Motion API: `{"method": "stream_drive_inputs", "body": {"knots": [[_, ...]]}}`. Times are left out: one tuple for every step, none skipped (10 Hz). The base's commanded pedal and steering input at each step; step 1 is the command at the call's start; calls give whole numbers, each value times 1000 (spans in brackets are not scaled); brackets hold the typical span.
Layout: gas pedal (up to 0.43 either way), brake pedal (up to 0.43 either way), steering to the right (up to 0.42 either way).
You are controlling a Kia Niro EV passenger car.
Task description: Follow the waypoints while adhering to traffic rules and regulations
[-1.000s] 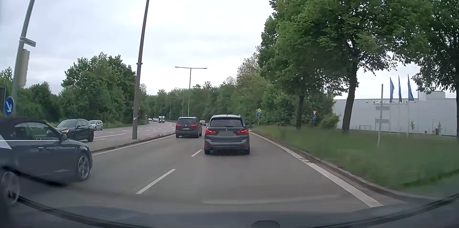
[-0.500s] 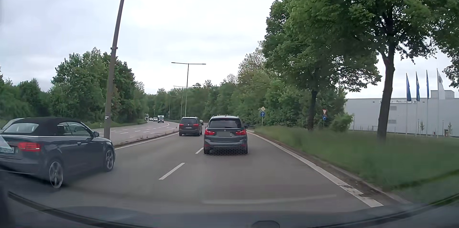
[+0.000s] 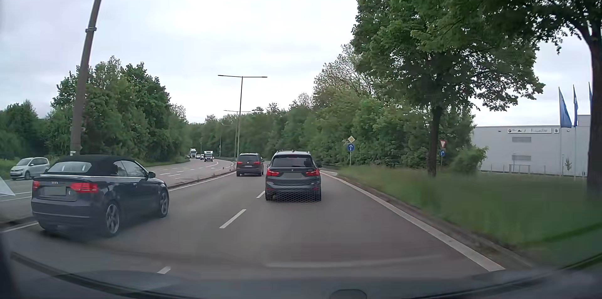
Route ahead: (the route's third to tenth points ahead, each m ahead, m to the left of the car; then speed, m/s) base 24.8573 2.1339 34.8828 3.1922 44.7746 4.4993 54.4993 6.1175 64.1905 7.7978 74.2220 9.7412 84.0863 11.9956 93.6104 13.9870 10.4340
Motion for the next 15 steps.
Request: {"method": "stream_drive_inputs", "body": {"knots": [[319, 0, -4], [319, 0, -4], [319, 0, -5], [319, 0, -7], [311, 0, -7], [311, 0, -7], [311, 0, -8], [311, 0, -8], [311, 0, -11], [311, 0, -15], [311, 0, -18], [311, 0, -18], [311, 0, -18], [311, 0, -18], [311, 0, -18]]}}
